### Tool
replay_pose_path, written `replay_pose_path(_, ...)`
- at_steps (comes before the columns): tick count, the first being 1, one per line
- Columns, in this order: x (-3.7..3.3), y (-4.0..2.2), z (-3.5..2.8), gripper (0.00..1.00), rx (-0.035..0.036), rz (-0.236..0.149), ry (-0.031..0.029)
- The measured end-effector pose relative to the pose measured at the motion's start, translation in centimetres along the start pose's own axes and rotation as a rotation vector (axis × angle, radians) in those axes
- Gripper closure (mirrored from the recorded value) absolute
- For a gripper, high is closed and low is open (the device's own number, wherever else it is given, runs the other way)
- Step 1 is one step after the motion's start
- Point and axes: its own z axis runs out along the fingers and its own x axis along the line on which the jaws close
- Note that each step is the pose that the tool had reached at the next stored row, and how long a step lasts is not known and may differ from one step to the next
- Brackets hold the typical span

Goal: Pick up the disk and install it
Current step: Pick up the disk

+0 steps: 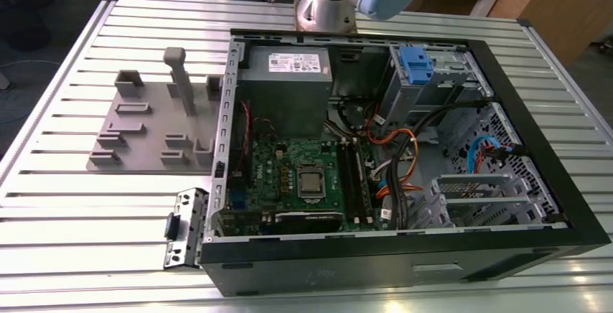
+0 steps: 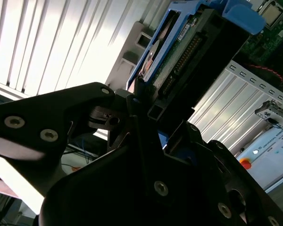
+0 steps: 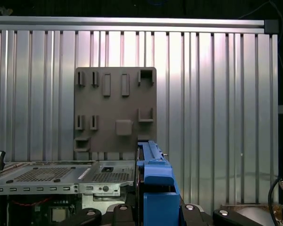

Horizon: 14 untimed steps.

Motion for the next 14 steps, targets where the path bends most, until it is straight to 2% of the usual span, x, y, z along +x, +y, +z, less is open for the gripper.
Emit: replay_pose_path(14, 0.1, -2.87, -0.02, 0.64, -0.0022, 0.0, 0.0)
